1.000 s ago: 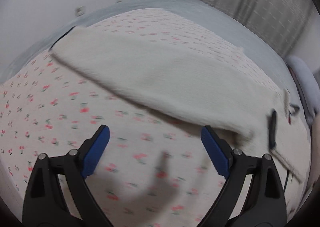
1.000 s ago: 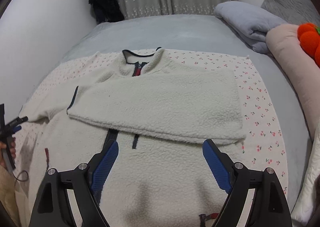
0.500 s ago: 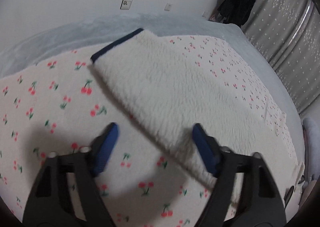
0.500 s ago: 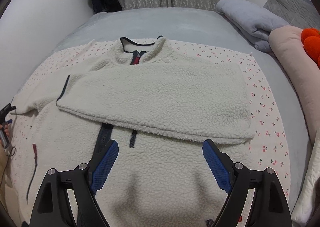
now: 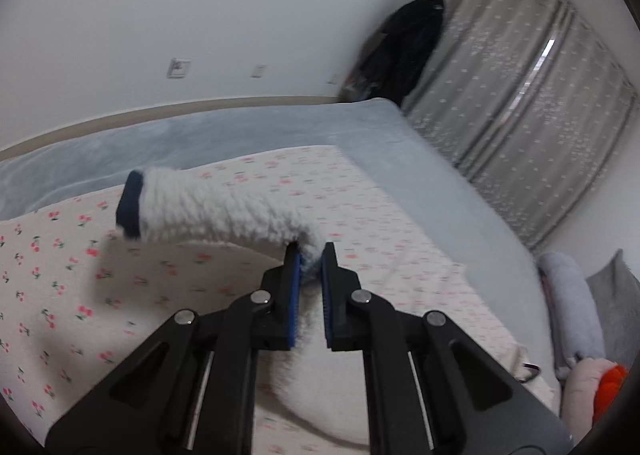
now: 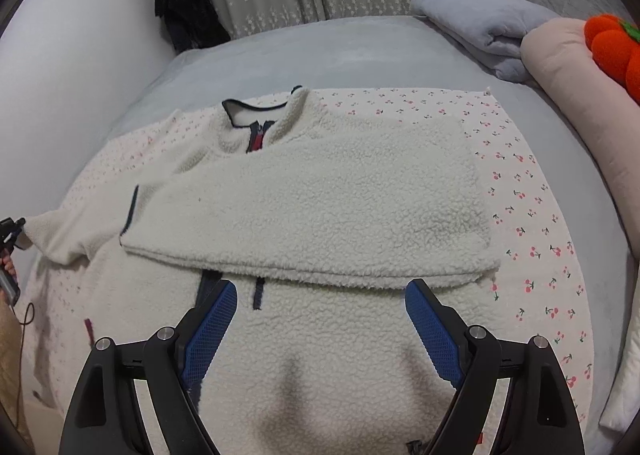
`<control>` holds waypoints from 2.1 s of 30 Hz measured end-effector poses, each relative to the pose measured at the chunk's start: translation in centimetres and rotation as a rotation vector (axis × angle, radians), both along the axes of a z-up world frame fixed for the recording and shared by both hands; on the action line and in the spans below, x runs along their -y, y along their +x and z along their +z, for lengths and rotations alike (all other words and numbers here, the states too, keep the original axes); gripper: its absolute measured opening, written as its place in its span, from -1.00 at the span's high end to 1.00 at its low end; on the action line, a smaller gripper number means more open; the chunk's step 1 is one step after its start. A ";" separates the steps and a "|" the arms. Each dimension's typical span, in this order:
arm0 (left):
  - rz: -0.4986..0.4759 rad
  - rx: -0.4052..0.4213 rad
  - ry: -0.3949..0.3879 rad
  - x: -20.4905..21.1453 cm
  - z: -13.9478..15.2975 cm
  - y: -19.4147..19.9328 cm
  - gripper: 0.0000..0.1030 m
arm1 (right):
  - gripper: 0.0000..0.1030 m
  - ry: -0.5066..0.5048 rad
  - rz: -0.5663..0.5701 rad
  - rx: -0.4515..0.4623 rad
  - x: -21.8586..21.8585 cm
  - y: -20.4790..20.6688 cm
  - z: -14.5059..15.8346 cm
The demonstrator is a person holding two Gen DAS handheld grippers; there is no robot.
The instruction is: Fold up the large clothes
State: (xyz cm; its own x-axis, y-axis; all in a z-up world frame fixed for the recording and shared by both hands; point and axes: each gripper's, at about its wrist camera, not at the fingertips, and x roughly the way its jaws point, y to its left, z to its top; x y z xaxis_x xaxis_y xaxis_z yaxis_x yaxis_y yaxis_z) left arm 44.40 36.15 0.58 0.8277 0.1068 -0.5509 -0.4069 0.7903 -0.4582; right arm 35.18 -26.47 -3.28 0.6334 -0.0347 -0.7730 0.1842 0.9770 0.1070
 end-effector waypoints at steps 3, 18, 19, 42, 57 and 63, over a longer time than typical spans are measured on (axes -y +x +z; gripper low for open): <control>-0.086 0.054 0.022 4.4 3.2 0.5 0.80 | -0.71 0.055 -0.020 0.021 0.9 -0.1 1.2; -0.640 0.151 0.082 33.7 8.1 3.5 0.80 | -0.75 0.287 -0.189 0.123 7.5 -2.1 1.7; -0.672 0.140 0.078 35.3 7.3 3.5 0.79 | -0.75 0.302 -0.201 0.127 8.1 -2.2 1.5; -0.915 -0.074 0.312 34.7 -4.3 -4.3 -0.58 | -0.75 0.215 -0.103 0.013 4.5 1.2 -2.6; -0.438 -0.086 0.144 19.5 -6.6 -2.1 -0.21 | 0.25 -0.070 0.145 0.053 -7.9 12.6 -3.7; -0.512 -0.093 0.128 21.6 -8.1 -0.8 0.22 | 0.52 0.172 -0.022 0.211 -0.2 9.1 -1.7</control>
